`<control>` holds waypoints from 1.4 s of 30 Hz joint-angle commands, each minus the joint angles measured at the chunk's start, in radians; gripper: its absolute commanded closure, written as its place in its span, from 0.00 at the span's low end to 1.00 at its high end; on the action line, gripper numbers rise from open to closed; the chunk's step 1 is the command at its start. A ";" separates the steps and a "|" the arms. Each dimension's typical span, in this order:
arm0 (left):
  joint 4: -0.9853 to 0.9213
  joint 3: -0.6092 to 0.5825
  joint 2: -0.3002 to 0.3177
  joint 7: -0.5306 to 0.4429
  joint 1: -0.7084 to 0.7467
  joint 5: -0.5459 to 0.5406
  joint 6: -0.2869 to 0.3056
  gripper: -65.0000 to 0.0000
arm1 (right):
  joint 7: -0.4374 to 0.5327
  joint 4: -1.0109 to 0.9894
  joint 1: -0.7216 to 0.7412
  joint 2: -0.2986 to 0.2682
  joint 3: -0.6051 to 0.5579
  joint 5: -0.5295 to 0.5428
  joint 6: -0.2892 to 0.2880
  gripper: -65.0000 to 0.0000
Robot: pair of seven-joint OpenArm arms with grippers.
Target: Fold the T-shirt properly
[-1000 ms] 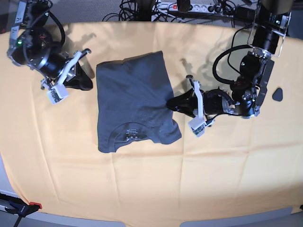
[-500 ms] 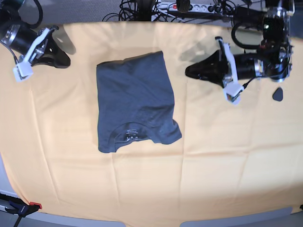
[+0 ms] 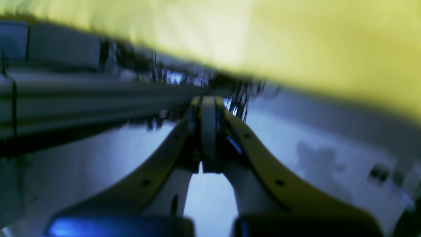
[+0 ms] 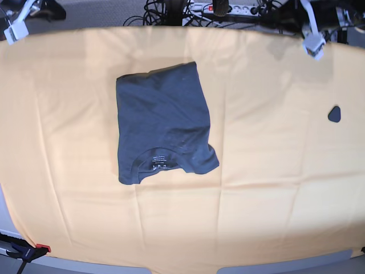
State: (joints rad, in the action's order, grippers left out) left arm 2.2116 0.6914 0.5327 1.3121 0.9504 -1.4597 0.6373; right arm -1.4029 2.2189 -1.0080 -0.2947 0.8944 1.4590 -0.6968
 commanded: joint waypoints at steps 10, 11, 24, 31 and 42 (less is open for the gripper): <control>-0.008 0.007 -0.063 0.016 0.359 0.035 0.024 1.00 | 0.007 -0.104 -0.261 -0.013 -0.022 0.025 -0.001 1.00; -0.026 0.002 -0.071 0.002 0.359 0.051 0.024 1.00 | 0.007 -0.132 -0.264 -0.018 -0.046 0.025 -0.001 1.00; -0.529 -0.340 -0.076 -0.173 0.150 0.354 -0.006 1.00 | 0.135 -0.579 -0.058 -0.066 -0.460 -0.196 -0.001 1.00; -0.844 -0.476 -0.088 -0.361 0.007 0.552 -0.045 1.00 | 0.383 -0.822 0.059 -0.071 -0.622 -0.497 -0.001 1.00; -1.210 -0.663 -0.148 -0.916 -0.275 0.959 -0.084 1.00 | 1.003 -1.183 0.322 -0.064 -0.931 -0.982 0.043 1.00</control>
State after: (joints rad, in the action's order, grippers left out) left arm 0.9947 0.0265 0.3790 0.3878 0.6563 -0.4908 0.5461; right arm -0.4049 1.0279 -0.6712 -0.3466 -0.0425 0.4690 -0.6437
